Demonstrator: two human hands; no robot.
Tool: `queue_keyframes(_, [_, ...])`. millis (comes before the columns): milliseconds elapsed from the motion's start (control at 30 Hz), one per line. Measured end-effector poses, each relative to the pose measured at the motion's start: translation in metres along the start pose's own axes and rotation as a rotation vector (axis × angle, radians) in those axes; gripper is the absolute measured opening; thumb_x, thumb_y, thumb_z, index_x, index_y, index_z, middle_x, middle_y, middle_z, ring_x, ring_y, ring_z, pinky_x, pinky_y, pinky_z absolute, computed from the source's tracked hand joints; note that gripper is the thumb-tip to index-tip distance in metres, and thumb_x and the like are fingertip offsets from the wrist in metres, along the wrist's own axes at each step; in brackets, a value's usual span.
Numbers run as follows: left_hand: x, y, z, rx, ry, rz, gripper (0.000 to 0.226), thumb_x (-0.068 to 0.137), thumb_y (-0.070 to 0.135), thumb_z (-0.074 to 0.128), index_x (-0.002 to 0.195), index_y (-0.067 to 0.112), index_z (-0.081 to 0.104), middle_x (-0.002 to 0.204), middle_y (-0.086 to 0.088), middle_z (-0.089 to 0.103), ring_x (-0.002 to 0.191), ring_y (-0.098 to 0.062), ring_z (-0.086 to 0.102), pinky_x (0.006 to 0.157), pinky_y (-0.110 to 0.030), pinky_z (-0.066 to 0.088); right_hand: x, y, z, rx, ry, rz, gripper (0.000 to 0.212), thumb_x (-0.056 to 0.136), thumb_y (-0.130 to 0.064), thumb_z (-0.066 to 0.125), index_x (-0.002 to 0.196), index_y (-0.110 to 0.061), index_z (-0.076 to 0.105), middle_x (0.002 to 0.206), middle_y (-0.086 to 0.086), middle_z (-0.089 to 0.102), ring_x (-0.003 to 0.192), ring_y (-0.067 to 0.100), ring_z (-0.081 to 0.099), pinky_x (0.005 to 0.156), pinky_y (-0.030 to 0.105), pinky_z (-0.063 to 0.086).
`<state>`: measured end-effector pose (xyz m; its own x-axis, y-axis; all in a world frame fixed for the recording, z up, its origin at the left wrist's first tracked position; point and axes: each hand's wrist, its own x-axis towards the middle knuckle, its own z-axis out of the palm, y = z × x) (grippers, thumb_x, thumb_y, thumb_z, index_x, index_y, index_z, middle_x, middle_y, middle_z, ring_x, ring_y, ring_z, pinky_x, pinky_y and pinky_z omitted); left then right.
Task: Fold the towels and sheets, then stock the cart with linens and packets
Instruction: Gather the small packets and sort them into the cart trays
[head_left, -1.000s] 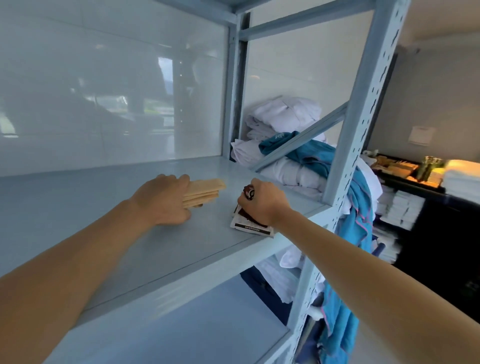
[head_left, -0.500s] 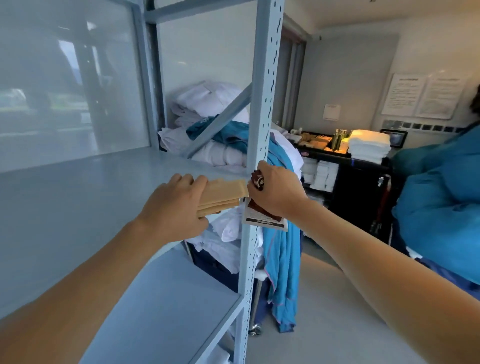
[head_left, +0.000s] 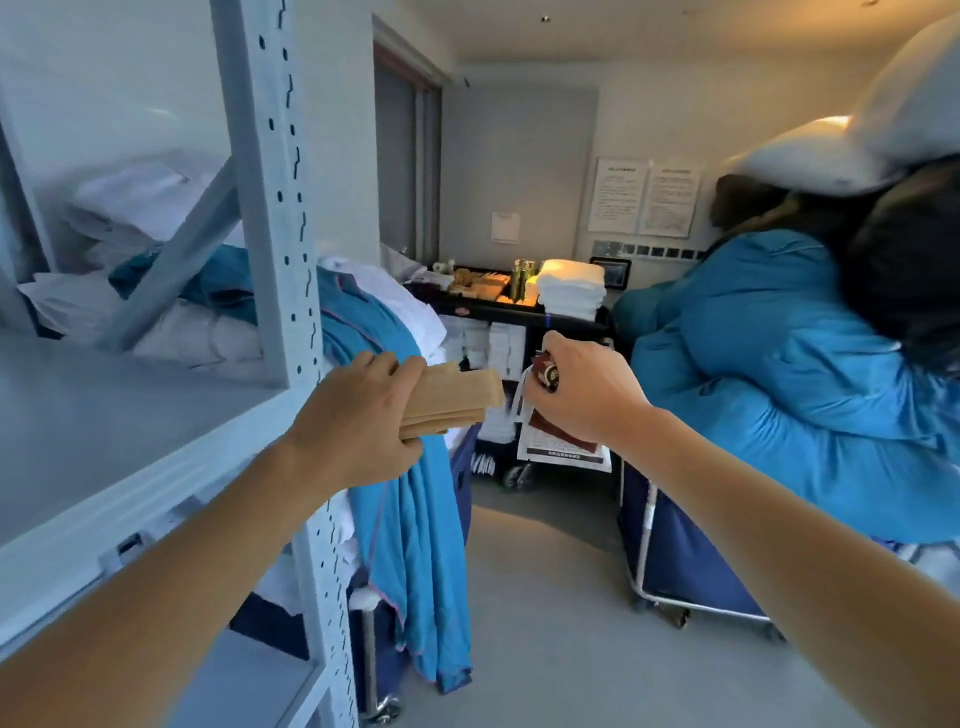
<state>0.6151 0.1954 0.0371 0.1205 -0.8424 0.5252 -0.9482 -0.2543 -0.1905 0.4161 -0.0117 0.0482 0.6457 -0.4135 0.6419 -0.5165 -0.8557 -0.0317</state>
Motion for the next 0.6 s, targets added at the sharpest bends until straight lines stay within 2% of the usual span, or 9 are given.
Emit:
queue_keyframes(133, [0.068,0.032,0.031,-0.015,-0.008,0.006,0.066,0.072,0.046,0.058,0.132,0.021,0.046,0.109,0.000,0.057,0.099,-0.025,0.051,0.078,-0.044,0.053,0.018,0.074,0.005,-0.013,0.020,0.024,0.032,0.085,-0.061,0.040,0.076,-0.031,0.032,0.063,-0.010,0.050,0.054,0.005,0.045,0.047,0.030,0.027])
queue_keyframes(300, [0.151,0.075,0.066,-0.036,0.008,0.012,0.070,0.068,0.053,0.047,0.130,0.020,0.047,0.108,0.000,0.058,0.098,-0.025,0.050,0.075,-0.041,0.051,0.038,0.166,0.020,-0.038,0.026,0.074,0.032,0.086,-0.058,0.042,0.079,-0.027,0.037,0.065,-0.009,0.052,0.055,0.014,0.048,0.055,0.035,0.037])
queue_keyframes(433, [0.205,0.103,0.099,-0.039,0.021,0.052,0.066,0.069,0.047,0.062,0.128,0.022,0.047,0.108,0.002,0.058,0.097,-0.022,0.049,0.070,-0.035,0.044,0.051,0.229,0.032,-0.063,0.038,0.086,0.031,0.089,-0.052,0.050,0.079,-0.024,0.040,0.064,-0.008,0.053,0.055,0.015,0.050,0.050,0.033,0.036])
queue_keyframes(533, [0.240,0.117,0.121,-0.056,-0.003,0.067,0.066,0.070,0.048,0.064,0.128,0.022,0.046,0.112,0.001,0.058,0.100,-0.023,0.050,0.075,-0.039,0.051,0.059,0.267,0.045,-0.047,0.036,0.108,0.032,0.089,-0.049,0.052,0.078,-0.022,0.039,0.062,-0.007,0.051,0.053,0.014,0.047,0.047,0.031,0.029])
queue_keyframes(600, [0.262,0.123,0.138,-0.063,-0.019,0.072,0.068,0.072,0.050,0.063,0.131,0.023,0.044,0.119,0.001,0.057,0.104,-0.024,0.050,0.079,-0.041,0.053,0.067,0.289,0.056,-0.041,0.022,0.121,0.032,0.089,-0.050,0.051,0.078,-0.022,0.038,0.061,-0.007,0.051,0.053,0.015,0.047,0.046,0.031,0.030])
